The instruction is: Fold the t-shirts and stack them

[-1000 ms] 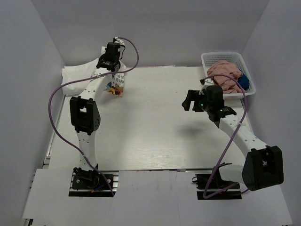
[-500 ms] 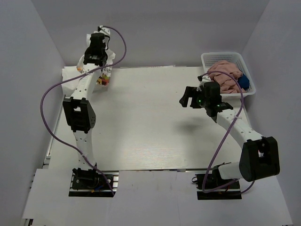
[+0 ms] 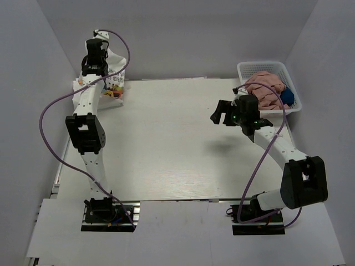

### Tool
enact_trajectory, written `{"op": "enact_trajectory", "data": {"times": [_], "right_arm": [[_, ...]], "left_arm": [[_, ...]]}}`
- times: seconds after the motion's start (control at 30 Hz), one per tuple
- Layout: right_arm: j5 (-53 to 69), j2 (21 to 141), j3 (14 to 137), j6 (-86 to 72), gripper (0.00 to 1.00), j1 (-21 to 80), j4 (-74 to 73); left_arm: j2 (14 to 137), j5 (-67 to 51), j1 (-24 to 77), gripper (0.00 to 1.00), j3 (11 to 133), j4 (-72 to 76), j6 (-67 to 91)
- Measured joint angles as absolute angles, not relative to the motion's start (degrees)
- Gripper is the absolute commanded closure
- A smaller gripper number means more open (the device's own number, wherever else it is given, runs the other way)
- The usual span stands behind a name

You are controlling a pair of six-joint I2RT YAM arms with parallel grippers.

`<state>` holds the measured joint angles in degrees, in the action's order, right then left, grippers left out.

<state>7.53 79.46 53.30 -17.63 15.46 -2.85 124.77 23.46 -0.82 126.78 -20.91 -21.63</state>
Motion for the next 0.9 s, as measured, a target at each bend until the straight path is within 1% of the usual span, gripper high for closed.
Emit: {"op": "enact_trajectory", "data": {"times": [0.5,0.53,0.57,0.6,0.63,0.9], "right_arm": [[9.3,85.5,58.0,-19.5,0.1,15.5,-2.6],[9.4,85.9,58.1,-19.6,0.1,15.5,-2.7],[9.5,86.4,58.4,-19.7,0.1,15.5,-2.7],[9.6,86.8,58.7,-19.9,0.1,15.5,-2.7],[9.7,87.3,59.1,-20.0,0.1,15.5,-2.8],[11.3,90.1,61.8,-20.6,0.1,15.6,-2.9]], "left_arm": [[134.8,20.0,-9.0,1.0,128.4,-18.9,-20.2],[135.0,19.9,-9.3,0.94,128.4,-18.8,-20.2],[135.3,19.9,-9.6,0.8,128.6,-18.6,-20.1],[135.7,19.9,-9.8,0.31,129.1,-18.4,-20.2],[136.1,19.9,-10.1,0.01,129.3,-17.8,-20.4],[137.7,22.5,-10.8,0.01,131.3,-13.9,-18.2]]}}
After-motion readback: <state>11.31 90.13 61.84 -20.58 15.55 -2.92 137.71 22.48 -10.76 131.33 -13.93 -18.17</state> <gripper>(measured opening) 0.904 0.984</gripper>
